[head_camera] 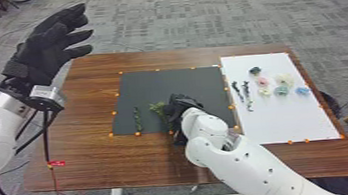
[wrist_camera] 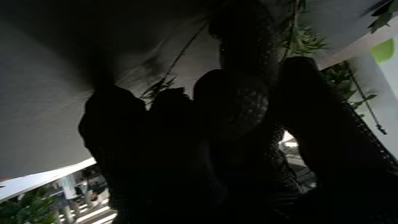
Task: Arrange flowers
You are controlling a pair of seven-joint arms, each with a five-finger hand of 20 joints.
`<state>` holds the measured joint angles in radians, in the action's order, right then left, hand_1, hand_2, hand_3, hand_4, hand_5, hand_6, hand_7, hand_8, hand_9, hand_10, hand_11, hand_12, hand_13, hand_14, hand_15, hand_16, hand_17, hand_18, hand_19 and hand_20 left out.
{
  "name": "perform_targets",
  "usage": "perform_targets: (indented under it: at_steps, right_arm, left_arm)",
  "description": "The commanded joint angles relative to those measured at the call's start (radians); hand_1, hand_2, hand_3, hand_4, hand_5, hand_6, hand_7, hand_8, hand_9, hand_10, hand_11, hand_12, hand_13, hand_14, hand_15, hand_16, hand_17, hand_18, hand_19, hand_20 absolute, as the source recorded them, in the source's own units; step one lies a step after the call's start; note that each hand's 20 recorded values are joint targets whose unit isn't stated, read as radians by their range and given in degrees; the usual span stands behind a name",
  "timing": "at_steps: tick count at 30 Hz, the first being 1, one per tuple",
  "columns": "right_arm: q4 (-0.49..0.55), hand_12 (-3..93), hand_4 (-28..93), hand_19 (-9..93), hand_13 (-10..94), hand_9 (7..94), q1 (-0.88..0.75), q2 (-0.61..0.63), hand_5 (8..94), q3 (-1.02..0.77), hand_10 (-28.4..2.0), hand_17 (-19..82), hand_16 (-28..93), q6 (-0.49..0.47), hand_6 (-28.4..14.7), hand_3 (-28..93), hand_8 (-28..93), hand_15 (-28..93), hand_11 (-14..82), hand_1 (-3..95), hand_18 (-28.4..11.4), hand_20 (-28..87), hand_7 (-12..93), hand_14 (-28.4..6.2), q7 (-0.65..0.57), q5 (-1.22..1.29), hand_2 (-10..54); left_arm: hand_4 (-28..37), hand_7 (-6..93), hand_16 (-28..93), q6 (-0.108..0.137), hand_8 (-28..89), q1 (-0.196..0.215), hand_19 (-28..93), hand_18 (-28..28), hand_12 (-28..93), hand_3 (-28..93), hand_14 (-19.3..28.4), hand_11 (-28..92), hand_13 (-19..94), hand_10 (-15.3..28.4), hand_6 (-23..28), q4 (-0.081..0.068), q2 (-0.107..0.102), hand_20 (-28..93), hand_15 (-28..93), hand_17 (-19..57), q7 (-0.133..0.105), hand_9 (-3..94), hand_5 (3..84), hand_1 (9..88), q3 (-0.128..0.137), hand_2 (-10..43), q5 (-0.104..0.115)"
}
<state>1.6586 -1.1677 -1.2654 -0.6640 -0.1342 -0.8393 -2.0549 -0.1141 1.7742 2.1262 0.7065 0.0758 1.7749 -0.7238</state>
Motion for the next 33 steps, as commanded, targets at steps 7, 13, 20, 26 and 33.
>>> perform_targets:
  at_steps: [7, 13, 20, 26, 33]
  right_arm:
    - [0.125, 43.3, -25, 93, 88, 93.7, -0.065, 0.08, 86.6, -0.021, -6.6, 60, 45, -0.008, 0.6, 80, -5, 80, 54.2, 12.1, -21.8, 69, 41, -5.8, 0.0, 0.015, 6.2]
    - [0.292, 43.5, -26, 93, 86, 93.4, -0.173, 0.161, 85.5, -0.247, -7.1, 59, 45, 0.021, -0.6, 78, -5, 78, 50.0, 9.6, -21.8, 68, 36, -6.2, 0.058, 0.263, 5.2]
    - [0.378, 41.2, -26, 93, 78, 87.4, -0.353, 0.25, 76.3, -0.518, -10.2, 48, 43, 0.392, -3.7, 73, -5, 75, 44.7, 9.7, -22.4, 60, 30, -8.9, 0.387, 0.69, 8.4]
    - [0.363, 39.3, -24, 92, 62, 67.5, -0.458, 0.377, 59.3, -0.584, -15.5, 34, 38, 0.665, -6.6, 75, -7, 76, 47.1, 14.3, -22.5, 50, 28, -14.4, 0.471, 0.693, 4.2]
    - [0.361, 33.0, -25, 84, 46, 43.5, -0.558, 0.499, 42.8, -0.576, -16.4, 25, 31, 0.549, -8.8, 80, -10, 77, 41.9, 20.8, -21.9, 49, 29, -16.3, 0.087, 0.031, -8.1]
  left_arm:
    - [-28.3, 17.6, -5, -0.001, -8, 0.076, 40, 20.3, 23, 64, 10.5, 17, 5, 6.8, -0.9, 0.026, 0.025, 7, 41, -11.2, -0.011, 12.7, 17.2, 26.0, 0.078, -7.0, 0.002]
    - [-28.3, 18.2, -5, 0.005, -9, 0.152, 39, 20.4, 23, 65, 10.6, 18, 6, 6.8, -0.9, 0.043, 0.063, 7, 42, -11.2, -0.008, 12.9, 17.4, 26.1, 0.126, -7.3, 0.003]
    - [-28.3, 19.4, -5, 0.025, -9, 0.275, 39, 20.4, 22, 66, 10.8, 18, 5, 7.1, -0.8, 0.072, 0.113, 7, 41, -11.6, -0.012, 12.7, 17.3, 26.4, 0.208, -7.6, 0.0]
    - [-28.3, 19.5, -5, 0.048, -10, 0.364, 38, 20.4, 22, 66, 11.0, 17, 5, 7.4, -0.8, 0.097, 0.164, 8, 40, -11.8, -0.022, 12.6, 17.2, 26.2, 0.255, -7.3, -0.007]
    - [-28.3, 19.2, -4, 0.118, -9, 0.524, 38, 20.3, 23, 66, 10.7, 17, 4, 7.2, -0.6, 0.134, 0.283, 8, 40, -11.9, -0.052, 12.0, 16.6, 26.3, 0.304, -7.7, -0.039]
